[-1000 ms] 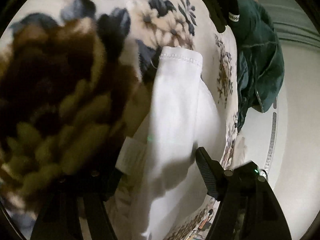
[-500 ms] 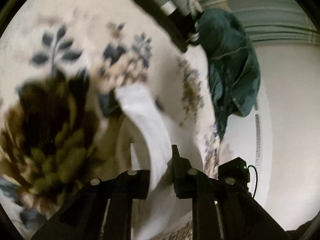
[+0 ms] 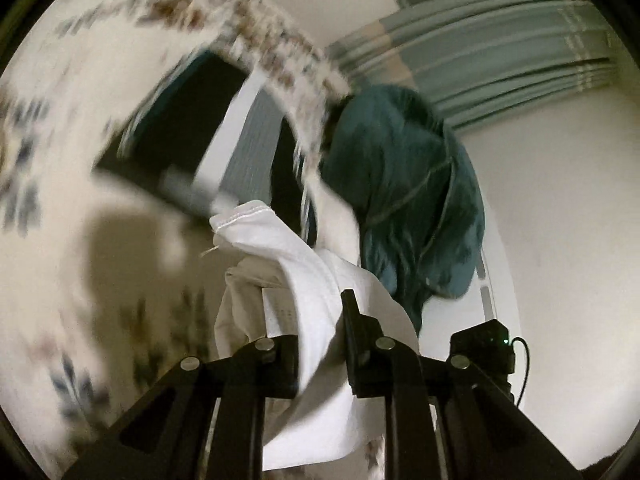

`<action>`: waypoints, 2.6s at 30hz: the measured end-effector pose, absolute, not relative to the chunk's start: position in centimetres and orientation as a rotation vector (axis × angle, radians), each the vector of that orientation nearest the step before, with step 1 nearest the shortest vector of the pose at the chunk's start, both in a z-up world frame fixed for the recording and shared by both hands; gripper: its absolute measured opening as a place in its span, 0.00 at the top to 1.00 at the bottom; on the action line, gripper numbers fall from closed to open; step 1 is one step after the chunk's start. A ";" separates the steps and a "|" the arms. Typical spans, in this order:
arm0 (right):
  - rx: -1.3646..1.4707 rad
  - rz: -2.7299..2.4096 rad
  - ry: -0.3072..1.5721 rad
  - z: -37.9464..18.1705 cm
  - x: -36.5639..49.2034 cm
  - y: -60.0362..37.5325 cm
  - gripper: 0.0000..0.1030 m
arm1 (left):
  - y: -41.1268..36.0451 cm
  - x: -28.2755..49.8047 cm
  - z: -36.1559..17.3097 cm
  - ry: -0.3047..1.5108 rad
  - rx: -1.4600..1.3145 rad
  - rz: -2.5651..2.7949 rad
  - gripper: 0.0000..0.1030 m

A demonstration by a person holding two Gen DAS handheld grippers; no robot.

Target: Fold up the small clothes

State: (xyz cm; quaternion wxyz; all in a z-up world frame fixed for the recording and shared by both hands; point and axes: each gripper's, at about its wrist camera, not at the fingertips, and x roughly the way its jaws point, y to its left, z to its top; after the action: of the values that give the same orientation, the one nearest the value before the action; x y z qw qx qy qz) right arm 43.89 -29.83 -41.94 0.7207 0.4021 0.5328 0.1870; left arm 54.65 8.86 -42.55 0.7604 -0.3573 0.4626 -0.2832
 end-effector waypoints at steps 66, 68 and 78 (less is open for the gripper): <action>-0.036 -0.120 0.742 0.8 24.0 -21.9 0.00 | 2.5 31.7 -12.3 0.770 -0.033 0.030 0.00; -0.038 -0.112 0.727 2.2 22.1 -21.9 0.00 | 2.4 30.4 -11.6 0.772 -0.040 0.033 0.00; -0.057 -0.062 0.660 7.0 15.5 -21.5 0.00 | 2.3 25.7 -9.5 0.735 -0.049 0.046 0.00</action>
State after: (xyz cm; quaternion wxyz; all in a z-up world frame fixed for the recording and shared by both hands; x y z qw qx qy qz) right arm 15.52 -21.48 6.97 0.9452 -0.0279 0.3238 -0.0305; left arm 25.66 2.25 -9.51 0.9326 -0.0238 0.3594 0.0223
